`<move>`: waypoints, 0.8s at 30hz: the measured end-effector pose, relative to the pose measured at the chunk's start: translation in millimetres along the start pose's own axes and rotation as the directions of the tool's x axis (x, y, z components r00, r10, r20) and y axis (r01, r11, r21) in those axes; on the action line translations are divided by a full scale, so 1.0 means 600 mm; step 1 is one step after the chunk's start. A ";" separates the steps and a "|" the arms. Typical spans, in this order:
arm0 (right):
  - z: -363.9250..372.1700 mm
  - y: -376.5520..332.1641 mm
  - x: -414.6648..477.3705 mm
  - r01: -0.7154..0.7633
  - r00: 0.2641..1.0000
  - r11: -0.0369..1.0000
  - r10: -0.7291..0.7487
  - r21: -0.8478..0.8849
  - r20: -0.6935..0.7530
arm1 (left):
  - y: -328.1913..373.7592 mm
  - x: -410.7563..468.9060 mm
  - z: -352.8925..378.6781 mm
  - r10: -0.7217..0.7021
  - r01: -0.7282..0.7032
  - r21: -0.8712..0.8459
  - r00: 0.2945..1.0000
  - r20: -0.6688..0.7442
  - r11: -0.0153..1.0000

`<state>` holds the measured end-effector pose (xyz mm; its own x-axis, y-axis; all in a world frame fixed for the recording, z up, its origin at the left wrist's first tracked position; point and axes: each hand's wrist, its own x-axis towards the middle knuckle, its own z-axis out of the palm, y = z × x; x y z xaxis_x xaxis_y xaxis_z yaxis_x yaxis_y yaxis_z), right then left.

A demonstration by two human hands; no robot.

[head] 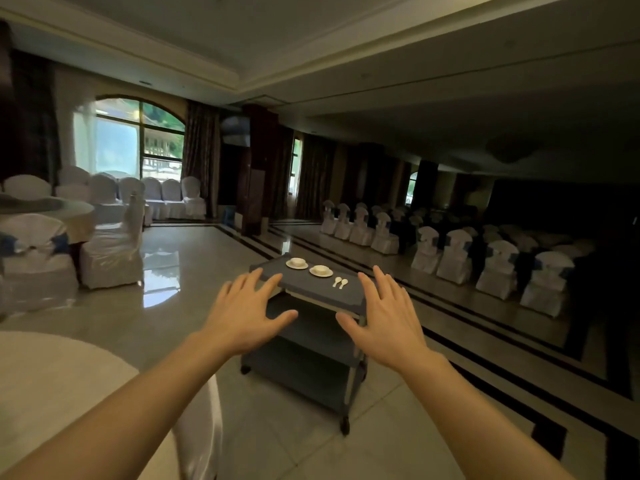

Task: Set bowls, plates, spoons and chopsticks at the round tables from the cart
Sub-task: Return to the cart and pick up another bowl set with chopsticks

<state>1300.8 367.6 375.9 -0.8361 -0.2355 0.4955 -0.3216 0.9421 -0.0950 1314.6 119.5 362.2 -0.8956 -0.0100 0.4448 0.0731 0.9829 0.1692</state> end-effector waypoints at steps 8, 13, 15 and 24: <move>0.135 0.074 0.304 0.010 0.997 0.999 -0.008 -0.037 0.071 | -0.040 0.313 0.172 -0.056 0.057 -0.072 0.998 0.022 0.996; 0.245 0.153 0.455 -0.009 0.997 1.000 0.008 0.005 0.071 | -0.040 0.474 0.275 -0.062 0.063 -0.066 0.998 0.023 0.996; 0.303 0.193 0.512 -0.012 0.996 1.000 0.010 0.018 0.086 | -0.038 0.540 0.327 -0.067 0.068 -0.054 0.998 0.021 0.996; 0.561 0.399 0.810 -0.070 0.985 0.991 0.051 0.116 0.163 | -0.020 0.874 0.558 -0.129 0.133 -0.038 0.988 0.081 0.990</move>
<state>668.2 398.4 303.5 -0.9126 -0.2231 0.3428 -0.3115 0.9223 -0.2290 697.3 164.2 298.9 -0.9302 -0.1219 0.3463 -0.0296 0.9651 0.2603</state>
